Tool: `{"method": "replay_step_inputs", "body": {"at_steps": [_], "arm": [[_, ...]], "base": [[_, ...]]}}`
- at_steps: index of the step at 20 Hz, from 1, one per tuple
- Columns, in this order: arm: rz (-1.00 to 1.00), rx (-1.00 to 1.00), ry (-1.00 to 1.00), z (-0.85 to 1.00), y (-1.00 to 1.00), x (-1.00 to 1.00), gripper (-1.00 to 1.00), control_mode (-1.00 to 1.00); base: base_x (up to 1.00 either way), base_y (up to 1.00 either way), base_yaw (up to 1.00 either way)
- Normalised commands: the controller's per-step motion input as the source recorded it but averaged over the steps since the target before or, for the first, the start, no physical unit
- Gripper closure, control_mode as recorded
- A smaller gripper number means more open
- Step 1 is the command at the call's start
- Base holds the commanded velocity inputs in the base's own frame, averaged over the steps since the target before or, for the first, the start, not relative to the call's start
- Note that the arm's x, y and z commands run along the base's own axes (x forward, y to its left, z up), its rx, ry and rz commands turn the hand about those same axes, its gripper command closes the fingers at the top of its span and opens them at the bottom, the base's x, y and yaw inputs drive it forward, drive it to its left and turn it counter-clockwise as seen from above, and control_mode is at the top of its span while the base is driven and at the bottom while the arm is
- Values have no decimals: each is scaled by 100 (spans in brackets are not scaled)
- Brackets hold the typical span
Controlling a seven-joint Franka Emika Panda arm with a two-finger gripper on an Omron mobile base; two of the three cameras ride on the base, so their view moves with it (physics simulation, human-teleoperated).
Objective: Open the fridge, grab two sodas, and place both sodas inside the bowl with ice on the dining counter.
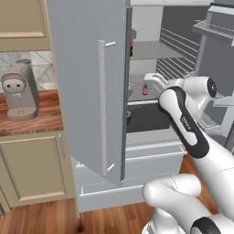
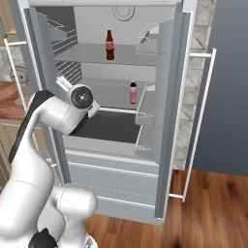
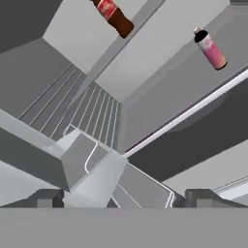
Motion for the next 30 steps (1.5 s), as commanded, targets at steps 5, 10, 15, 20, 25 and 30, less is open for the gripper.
{"method": "replay_step_inputs", "body": {"at_steps": [5,10,15,20,25,30], "arm": [[1,8,20,13,16,51,-100,-100],[9,12,13,1,25,27,-100,-100],[12,15,1,0,45,0,-100,-100],[7,11,0,0,47,0,-100,-100],[13,3,0,0,42,-33,-100,-100],[16,0,0,0,51,-49,-100,-100]], "base": [[0,0,0],[0,0,0],[0,0,0],[0,0,0],[0,0,0],[0,0,0]]}}
